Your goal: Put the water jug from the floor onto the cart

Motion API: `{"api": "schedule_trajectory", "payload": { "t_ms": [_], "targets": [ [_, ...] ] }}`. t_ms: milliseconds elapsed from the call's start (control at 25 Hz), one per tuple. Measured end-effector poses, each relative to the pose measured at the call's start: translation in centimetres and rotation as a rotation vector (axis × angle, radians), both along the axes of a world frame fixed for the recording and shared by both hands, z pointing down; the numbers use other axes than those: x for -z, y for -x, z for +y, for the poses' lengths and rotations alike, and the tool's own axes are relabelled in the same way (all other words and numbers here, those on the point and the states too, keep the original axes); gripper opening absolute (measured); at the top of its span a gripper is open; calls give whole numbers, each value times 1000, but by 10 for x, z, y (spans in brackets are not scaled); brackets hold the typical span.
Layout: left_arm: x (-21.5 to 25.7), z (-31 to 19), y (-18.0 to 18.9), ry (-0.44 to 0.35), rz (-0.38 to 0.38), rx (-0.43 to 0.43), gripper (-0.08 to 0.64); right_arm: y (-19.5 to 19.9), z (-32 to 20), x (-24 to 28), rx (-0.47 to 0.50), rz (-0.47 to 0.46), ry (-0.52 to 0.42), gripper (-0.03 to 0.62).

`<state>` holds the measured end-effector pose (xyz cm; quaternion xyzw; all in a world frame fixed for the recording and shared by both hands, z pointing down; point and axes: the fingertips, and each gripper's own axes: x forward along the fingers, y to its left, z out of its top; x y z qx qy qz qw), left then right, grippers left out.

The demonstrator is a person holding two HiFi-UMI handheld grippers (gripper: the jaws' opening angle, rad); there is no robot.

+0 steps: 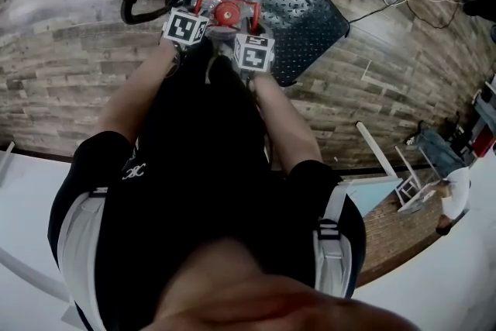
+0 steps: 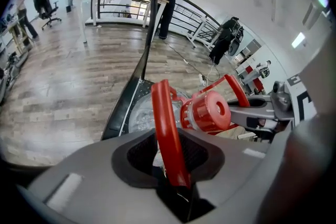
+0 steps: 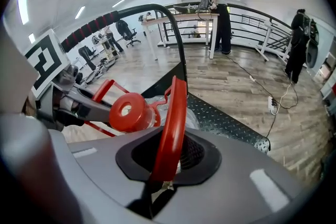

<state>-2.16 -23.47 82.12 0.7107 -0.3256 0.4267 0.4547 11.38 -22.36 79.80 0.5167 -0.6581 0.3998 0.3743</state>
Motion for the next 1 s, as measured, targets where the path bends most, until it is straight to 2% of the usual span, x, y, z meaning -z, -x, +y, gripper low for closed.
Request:
{"api": "schedule_trajectory", "payload": {
  "t_ms": [80, 160, 320, 360, 400, 480, 600, 720, 1000],
  "targets": [
    [4, -4, 2, -2, 7, 39, 119, 1, -2, 6, 4, 0, -5, 118],
    [12, -8, 5, -10, 19, 66, 133, -3, -5, 19, 4, 14, -38, 177],
    [39, -19, 13, -53, 45, 134, 140, -13, -14, 57, -19, 13, -132, 208],
    [47, -22, 15, -64, 52, 156, 140, -15, -17, 66, -30, 5, -152, 200],
    [55, -23, 16, -76, 55, 172, 140, -17, -19, 76, -41, 0, -173, 162],
    [71, -23, 16, -120, 41, 165, 87, -17, -22, 95, -55, -8, -219, 23],
    [105, -30, 13, -247, -4, 99, 2, -8, -30, 122, -53, -67, -268, 14],
    [139, -35, 10, -334, 4, 81, 0, 1, -36, 152, -49, -116, -320, 14],
    [214, -47, -5, -386, 122, 153, 0, 18, -42, 225, 11, -198, -458, 12]
  ]
}}
